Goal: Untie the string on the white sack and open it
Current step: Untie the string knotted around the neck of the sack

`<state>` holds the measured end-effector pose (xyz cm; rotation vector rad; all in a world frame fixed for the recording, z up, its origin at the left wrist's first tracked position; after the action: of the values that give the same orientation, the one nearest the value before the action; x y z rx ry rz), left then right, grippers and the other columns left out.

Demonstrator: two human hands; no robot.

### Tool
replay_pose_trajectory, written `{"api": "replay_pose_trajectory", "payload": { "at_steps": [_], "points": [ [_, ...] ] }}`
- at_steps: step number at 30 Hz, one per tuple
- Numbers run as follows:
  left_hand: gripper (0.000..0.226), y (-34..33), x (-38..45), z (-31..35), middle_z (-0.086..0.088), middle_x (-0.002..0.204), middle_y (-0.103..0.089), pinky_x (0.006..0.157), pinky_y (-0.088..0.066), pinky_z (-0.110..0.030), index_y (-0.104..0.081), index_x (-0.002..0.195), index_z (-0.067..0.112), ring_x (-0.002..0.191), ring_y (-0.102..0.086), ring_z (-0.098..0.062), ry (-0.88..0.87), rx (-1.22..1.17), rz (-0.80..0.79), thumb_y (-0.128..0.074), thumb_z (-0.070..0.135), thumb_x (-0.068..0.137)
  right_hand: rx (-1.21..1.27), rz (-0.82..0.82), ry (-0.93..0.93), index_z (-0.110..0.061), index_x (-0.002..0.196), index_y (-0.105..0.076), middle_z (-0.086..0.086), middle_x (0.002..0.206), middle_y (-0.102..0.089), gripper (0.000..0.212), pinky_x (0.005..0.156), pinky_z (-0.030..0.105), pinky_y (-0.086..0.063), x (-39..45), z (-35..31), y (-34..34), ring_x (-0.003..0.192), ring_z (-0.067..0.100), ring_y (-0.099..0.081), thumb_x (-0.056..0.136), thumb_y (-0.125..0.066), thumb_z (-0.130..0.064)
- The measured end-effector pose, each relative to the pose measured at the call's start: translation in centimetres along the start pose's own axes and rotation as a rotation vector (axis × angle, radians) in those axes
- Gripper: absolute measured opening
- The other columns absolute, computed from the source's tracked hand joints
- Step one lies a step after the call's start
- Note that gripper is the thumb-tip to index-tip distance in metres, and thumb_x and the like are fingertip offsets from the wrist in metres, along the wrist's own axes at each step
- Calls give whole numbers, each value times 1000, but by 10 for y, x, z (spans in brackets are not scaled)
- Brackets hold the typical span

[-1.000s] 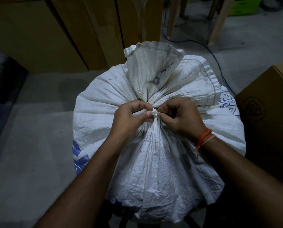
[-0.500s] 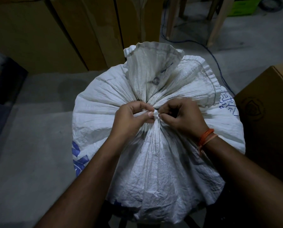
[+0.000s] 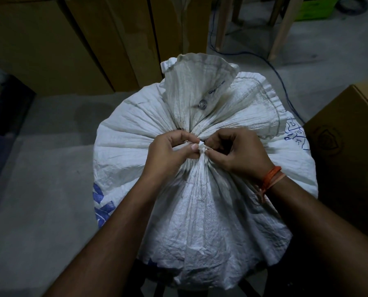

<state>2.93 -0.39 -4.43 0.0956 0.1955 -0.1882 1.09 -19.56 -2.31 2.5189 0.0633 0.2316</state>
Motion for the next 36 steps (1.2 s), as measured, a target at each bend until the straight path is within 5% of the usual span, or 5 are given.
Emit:
{"api": "replay_pose_trajectory", "payload": {
  "at_steps": [10,15,18,28,36],
  "points": [
    [7,-1,1,-3,-12,97,-84,92,-67,-51,-81,88,15,90,-84,-32,-10,13,-5,-81,8,85,-6,14,-2,-7,73,-77,6,72,-77,7,66,42,-57,2,1,-2,71,23,-74,78,-82,-6],
    [14,0,1,-2,-6,98,-85,84,-66,-38,-81,86,19,85,-84,-24,-13,32,-4,-81,5,88,-9,29,-1,-9,75,-77,5,70,-75,8,61,41,-55,3,1,-6,67,23,-71,79,-84,-12],
    [13,0,-1,0,-13,101,-84,88,-67,-42,-81,89,15,88,-84,-27,-15,20,-2,-80,2,89,19,-15,-15,-13,78,-77,2,71,-75,9,61,39,-57,0,1,-1,65,20,-71,79,-84,-17],
    [11,-1,-1,4,-14,98,-84,75,-66,-29,-80,91,8,84,-83,-26,-12,-10,7,-78,-3,91,-36,-29,2,-16,79,-80,-1,75,-78,10,67,28,-57,0,1,11,71,12,-73,77,-81,-6],
    [16,-1,2,-4,-9,98,-84,88,-68,-48,-81,88,18,88,-83,-27,-28,42,12,-79,1,89,-25,13,14,-11,80,-81,5,76,-78,6,66,44,-58,2,0,-3,71,23,-74,77,-81,-7]
  ]
}}
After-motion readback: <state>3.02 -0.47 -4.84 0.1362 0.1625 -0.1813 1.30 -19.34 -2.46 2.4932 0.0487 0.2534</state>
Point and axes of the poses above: each hand's wrist, its own x-axis towards the middle knuckle, its own y-axis out of the back of the hand, z = x × y, the point moved 2 cm from there along x, towards the middle knuckle
